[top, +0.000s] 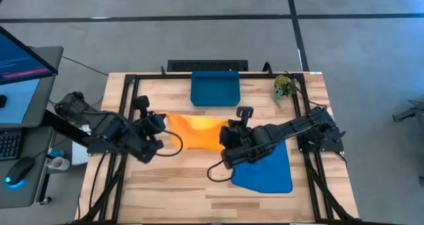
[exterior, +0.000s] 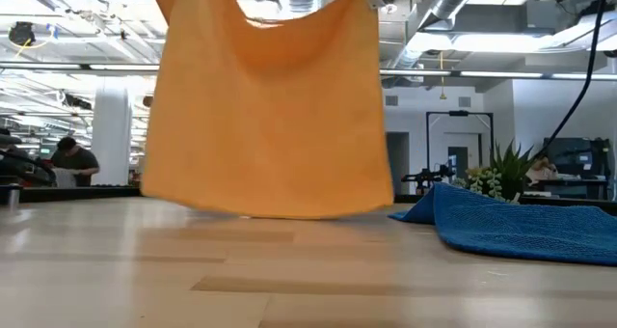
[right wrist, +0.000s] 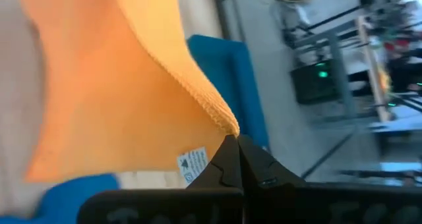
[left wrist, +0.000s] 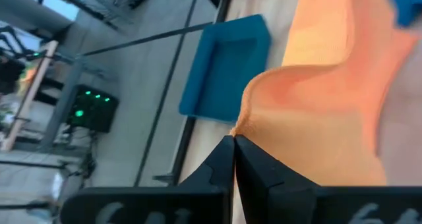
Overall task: Roll microfiber towels into tight, uniform cylinder then place into a basket
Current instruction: Fold the yellow microfiber cloth
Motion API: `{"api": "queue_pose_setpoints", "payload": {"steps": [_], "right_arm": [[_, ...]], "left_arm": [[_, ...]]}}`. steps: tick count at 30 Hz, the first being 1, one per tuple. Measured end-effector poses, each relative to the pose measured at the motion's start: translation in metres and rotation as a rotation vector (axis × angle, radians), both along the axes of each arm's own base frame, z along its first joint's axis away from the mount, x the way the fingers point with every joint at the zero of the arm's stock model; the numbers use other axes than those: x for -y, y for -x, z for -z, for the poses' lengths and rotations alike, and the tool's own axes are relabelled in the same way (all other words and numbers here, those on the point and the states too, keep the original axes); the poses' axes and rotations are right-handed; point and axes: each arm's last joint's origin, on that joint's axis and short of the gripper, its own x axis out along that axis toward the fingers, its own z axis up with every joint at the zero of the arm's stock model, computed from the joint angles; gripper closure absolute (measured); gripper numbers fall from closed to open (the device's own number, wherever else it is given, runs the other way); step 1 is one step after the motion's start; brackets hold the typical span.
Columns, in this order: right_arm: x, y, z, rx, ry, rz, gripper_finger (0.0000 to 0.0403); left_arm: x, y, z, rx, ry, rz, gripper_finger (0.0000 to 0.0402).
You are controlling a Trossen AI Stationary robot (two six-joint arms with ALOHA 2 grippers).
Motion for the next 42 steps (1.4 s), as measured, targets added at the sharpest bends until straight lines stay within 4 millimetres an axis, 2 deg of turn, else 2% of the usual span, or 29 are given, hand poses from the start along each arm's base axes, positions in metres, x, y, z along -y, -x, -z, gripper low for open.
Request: {"api": "queue_pose_setpoints", "payload": {"steps": [6,13,16,19,24,28,33,35,39,42], "right_arm": [[0.02,-0.002,-0.009,0.065,0.129,0.07,0.0402],[0.052,0.0,-0.023,0.114,0.171,0.151,0.0402],[0.055,-0.001,-0.022,0.083,0.175,0.141,0.0402],[0.051,-0.003,-0.021,0.058,0.154,0.108,0.0402],[0.029,-0.01,-0.01,0.007,-0.08,-0.011,0.0402],[-0.005,-0.016,0.007,-0.035,-0.234,-0.121,0.0402],[-0.053,-0.024,0.034,-0.058,-0.376,-0.22,0.0402],[-0.067,-0.02,0.04,-0.069,-0.39,-0.218,0.0402],[-0.093,-0.018,0.054,-0.049,-0.415,-0.227,0.0402],[-0.109,-0.019,0.064,-0.051,-0.419,-0.259,0.0402]], "left_arm": [[-0.024,-0.007,-0.001,-0.059,-0.054,-0.061,0.0401],[-0.062,0.0,-0.01,-0.047,-0.051,-0.204,0.0401],[-0.07,0.008,-0.014,-0.033,-0.027,-0.228,0.0402],[-0.069,0.012,-0.016,-0.018,0.045,-0.219,0.0401],[-0.047,0.014,-0.009,-0.035,0.35,-0.145,0.0401],[-0.017,0.012,0.016,-0.134,0.544,-0.138,0.0402],[0.023,0.019,0.059,-0.281,0.604,-0.166,0.0401],[0.037,0.022,0.074,-0.312,0.617,-0.18,0.0401],[0.066,0.026,0.098,-0.344,0.663,-0.152,0.0401],[0.081,0.028,0.107,-0.373,0.64,-0.12,0.0401]]}}
